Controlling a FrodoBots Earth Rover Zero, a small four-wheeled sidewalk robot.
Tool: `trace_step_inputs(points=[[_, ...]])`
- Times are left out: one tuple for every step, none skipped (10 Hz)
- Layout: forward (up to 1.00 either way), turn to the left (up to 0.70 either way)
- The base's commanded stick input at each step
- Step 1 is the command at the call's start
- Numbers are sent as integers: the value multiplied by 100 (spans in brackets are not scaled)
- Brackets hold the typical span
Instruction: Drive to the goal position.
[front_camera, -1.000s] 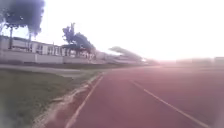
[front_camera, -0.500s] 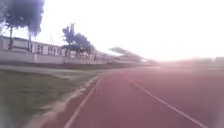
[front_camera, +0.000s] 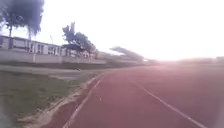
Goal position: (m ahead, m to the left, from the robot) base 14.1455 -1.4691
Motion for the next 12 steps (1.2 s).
trace_step_inputs(points=[[70, 0], [70, 0], [70, 0], [70, 0], [70, 0], [70, 0], [70, 0], [70, 0], [70, 0], [70, 0], [70, 0], [70, 0]])
